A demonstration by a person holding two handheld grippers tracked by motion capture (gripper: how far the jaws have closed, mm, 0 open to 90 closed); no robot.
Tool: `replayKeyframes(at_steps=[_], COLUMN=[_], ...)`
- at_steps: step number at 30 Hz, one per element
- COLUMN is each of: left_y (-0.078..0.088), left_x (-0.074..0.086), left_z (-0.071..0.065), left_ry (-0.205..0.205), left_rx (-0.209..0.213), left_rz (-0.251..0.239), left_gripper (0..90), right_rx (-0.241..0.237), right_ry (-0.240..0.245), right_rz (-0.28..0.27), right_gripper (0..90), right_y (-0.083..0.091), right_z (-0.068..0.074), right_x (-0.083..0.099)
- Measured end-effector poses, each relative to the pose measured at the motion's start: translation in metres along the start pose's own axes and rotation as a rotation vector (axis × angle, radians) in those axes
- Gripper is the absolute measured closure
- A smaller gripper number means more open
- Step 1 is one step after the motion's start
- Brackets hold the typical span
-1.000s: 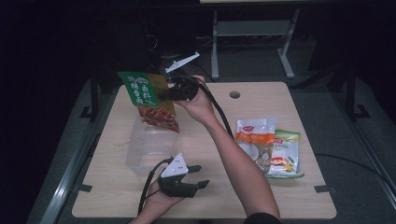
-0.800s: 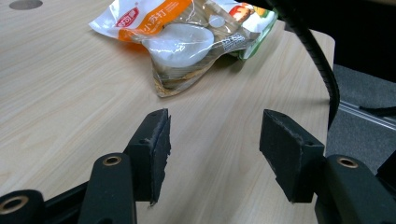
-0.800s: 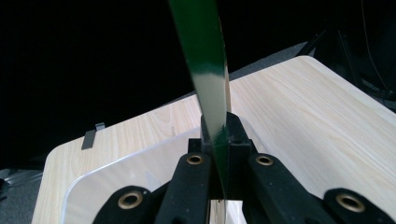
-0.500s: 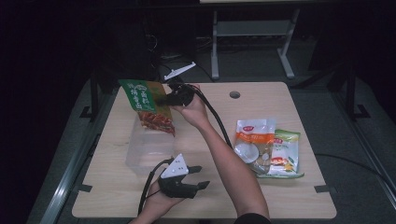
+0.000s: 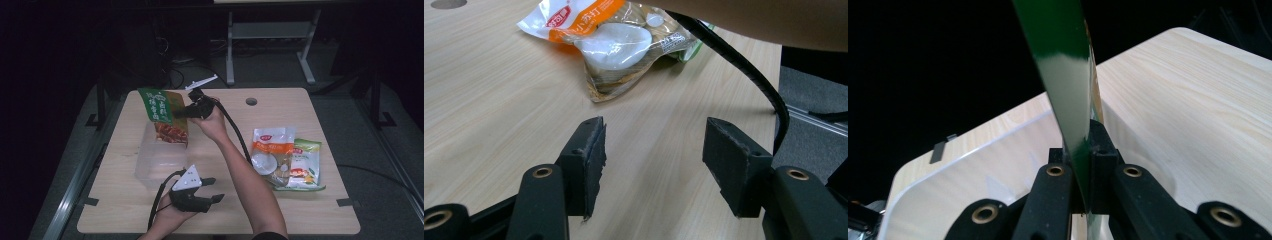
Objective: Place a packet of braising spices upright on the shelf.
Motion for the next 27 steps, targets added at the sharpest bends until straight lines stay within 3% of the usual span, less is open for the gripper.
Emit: replayKeyframes(at_steps=[4,10,16,27], left_y=[-0.002,-0.002,-0.003,-0.006], left_x=[0.001,0.001,0.001,0.001], left_z=[0.000,0.001,0.002,0.005], left_ry=[0.002,0.000,0.004,0.019], left_rx=[0.004,0.000,-0.007,-0.017], left_rz=[0.011,0.013,0.013,0.015], left_gripper=[40.5,39.8,38.6,37.2], right_rx=[0.030,0.059,0.097,0.107], right_ry=[-0.020,-0.016,-0.023,-0.048], right_rz=[0.046,0.053,0.050,0.045], right_gripper=[79.9,69.2,57.0,50.4], right_y=[0.000,0.011,0.036,0.085], right_z=[-0.004,-0.003,0.002,0.008], right_x=[0.005,0.004,0.007,0.032])
Point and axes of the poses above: each handheld gripper's, and its own axes: y roughly backward along the jaws, x roughly out of its underside, z roughly to its left, the point moved 4 cm from there along -y, roughly forward along the jaws, and after that the axes turned 9 degrees about -x, right-handed, at the moved point
